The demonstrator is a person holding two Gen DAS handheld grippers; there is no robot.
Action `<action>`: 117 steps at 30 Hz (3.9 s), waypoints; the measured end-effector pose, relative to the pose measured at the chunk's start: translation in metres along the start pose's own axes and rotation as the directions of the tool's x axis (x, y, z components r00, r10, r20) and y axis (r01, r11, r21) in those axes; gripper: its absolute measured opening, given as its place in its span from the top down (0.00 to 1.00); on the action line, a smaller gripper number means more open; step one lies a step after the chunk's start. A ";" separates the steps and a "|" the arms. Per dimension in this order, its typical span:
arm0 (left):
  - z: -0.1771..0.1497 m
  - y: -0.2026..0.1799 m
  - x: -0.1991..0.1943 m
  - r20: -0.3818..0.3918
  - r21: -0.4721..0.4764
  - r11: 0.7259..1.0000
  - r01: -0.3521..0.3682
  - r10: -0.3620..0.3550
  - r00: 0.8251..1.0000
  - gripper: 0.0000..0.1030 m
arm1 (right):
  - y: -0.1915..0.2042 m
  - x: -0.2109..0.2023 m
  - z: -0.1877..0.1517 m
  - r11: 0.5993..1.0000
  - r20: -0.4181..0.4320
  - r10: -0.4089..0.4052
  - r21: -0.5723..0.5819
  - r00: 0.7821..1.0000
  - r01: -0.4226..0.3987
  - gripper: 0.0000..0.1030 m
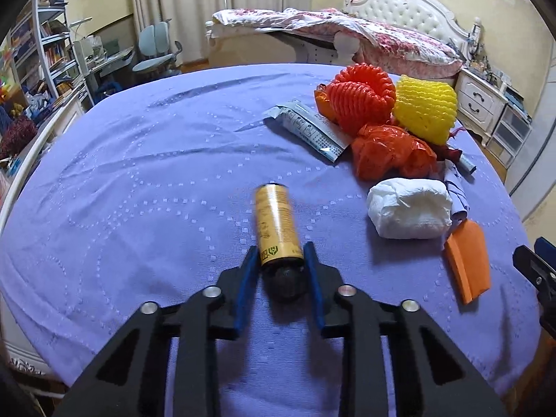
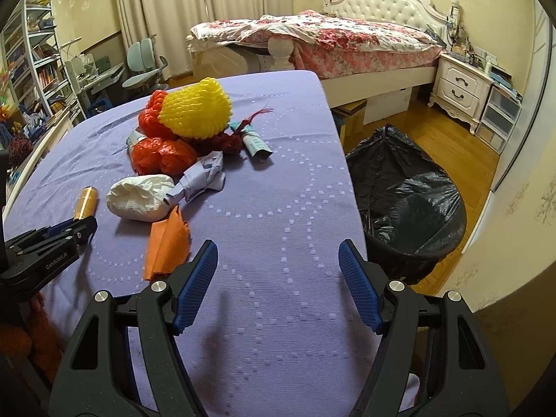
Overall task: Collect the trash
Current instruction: 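Grasp the yellow-labelled bottle with the left gripper while the right gripper grasps the orange paper, then carry the bottle and orange paper over the black bin and release both, then grasp the white tissue bundle with the left gripper while the right grasps crumpled paper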
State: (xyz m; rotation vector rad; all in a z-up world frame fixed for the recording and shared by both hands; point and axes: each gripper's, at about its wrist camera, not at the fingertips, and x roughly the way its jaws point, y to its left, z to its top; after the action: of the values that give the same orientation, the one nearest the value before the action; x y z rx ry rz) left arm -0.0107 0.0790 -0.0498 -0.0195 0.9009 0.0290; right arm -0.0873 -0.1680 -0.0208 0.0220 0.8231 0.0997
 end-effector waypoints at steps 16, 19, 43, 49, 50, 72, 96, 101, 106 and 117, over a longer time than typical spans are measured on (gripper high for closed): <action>-0.010 0.022 -0.013 0.064 -0.004 1.000 -0.019 0.020 0.998 0.72 | 0.066 0.016 -0.001 0.986 -0.064 0.087 -0.138 0.994 -0.095 0.56; -0.010 0.023 -0.012 0.067 -0.009 1.000 -0.007 0.008 0.998 0.73 | 0.068 0.021 -0.002 0.985 -0.078 0.081 -0.148 0.994 -0.092 0.75; 0.041 -0.079 -0.053 0.215 0.153 0.973 0.170 -0.201 0.956 0.73 | -0.057 -0.016 0.034 0.998 0.099 -0.040 0.042 0.994 0.036 0.84; 0.062 -0.141 -0.039 0.218 0.228 0.947 0.228 -0.278 0.936 0.73 | -0.100 -0.004 0.050 0.991 0.115 -0.112 0.082 0.987 0.103 0.84; 0.064 -0.149 -0.034 0.211 0.236 0.943 0.234 -0.285 0.935 0.73 | -0.107 0.000 0.052 0.989 0.111 -0.122 0.092 0.986 0.112 0.84; 0.087 -0.272 0.038 0.090 0.384 0.893 0.236 -0.291 0.953 0.73 | -0.194 0.061 0.059 0.962 0.029 -0.177 0.216 0.984 0.167 0.84; 0.102 -0.306 0.048 0.116 0.414 0.897 0.153 -0.219 0.969 0.24 | -0.232 0.069 0.065 0.931 0.014 -0.251 0.276 0.968 0.238 0.51; 0.101 -0.298 0.038 0.135 0.396 0.907 0.145 -0.214 0.967 0.21 | -0.229 0.053 0.064 0.924 0.035 -0.279 0.282 0.960 0.258 0.29; 0.091 -0.278 0.023 0.137 0.367 0.916 0.158 -0.222 0.965 0.21 | -0.212 0.035 0.055 0.926 0.055 -0.275 0.285 0.960 0.249 0.23; 0.062 -0.196 -0.016 0.172 0.298 0.951 0.083 -0.140 0.975 0.20 | -0.138 0.005 0.031 0.959 0.089 -0.184 0.236 0.979 0.159 0.22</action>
State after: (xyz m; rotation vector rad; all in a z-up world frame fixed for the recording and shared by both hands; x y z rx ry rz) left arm 0.0340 -0.1149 0.0019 0.2021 0.7026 -0.2045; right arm -0.0503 -0.3041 -0.0115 0.1715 0.7197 -0.1596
